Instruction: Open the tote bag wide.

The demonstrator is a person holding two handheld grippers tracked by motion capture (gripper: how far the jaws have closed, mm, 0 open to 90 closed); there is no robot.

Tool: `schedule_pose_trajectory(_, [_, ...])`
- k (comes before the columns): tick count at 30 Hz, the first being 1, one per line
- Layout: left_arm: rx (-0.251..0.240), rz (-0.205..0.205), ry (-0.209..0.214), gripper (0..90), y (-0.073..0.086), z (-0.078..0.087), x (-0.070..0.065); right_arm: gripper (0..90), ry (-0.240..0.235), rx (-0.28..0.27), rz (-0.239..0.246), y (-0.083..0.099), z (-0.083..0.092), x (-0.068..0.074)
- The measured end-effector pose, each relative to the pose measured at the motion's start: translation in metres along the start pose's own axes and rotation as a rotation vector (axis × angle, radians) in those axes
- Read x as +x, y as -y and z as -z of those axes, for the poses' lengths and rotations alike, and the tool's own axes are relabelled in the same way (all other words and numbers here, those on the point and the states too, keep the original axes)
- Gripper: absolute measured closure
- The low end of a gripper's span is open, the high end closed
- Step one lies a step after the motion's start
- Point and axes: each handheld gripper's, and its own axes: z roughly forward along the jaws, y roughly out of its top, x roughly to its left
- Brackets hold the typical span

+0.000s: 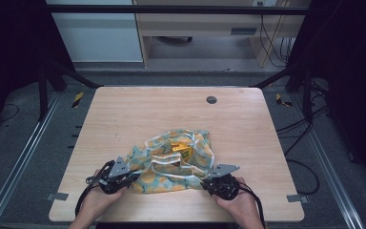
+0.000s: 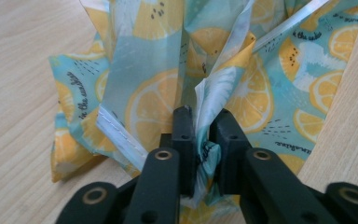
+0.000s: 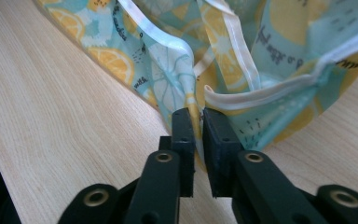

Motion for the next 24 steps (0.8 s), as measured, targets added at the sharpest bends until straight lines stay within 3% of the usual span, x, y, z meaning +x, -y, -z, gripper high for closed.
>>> schedule_pose_trajectory(3, [-0.042, 0.0, -0.009, 67.3, 0.0, 0.01, -0.003, 72.5, 0.009, -0.039, -0.008, -0.002, 0.007, 0.0])
schedule_pose_trajectory(5, [-0.055, -0.004, -0.011, 66.0, 0.0, 0.014, -0.004, 68.9, 0.013, -0.051, -0.007, -0.003, 0.009, 0.001])
schedule_pose_trajectory(9, [-0.096, 0.013, -0.02, 54.4, 0.0, 0.032, -0.005, 54.4, 0.043, -0.107, 0.0, -0.012, 0.022, 0.002])
schedule_pose_trajectory(14, [-0.128, 0.029, -0.027, 52.0, -0.002, 0.047, -0.001, 47.4, 0.057, -0.148, 0.018, -0.025, 0.034, 0.002])
schedule_pose_trajectory(19, [-0.153, 0.017, -0.025, 50.5, -0.009, 0.057, -0.002, 41.9, 0.102, -0.157, 0.058, -0.045, 0.039, -0.005])
schedule_pose_trajectory(24, [-0.144, 0.009, -0.035, 43.7, -0.025, 0.052, 0.003, 38.5, 0.133, -0.138, 0.067, -0.068, 0.029, -0.018])
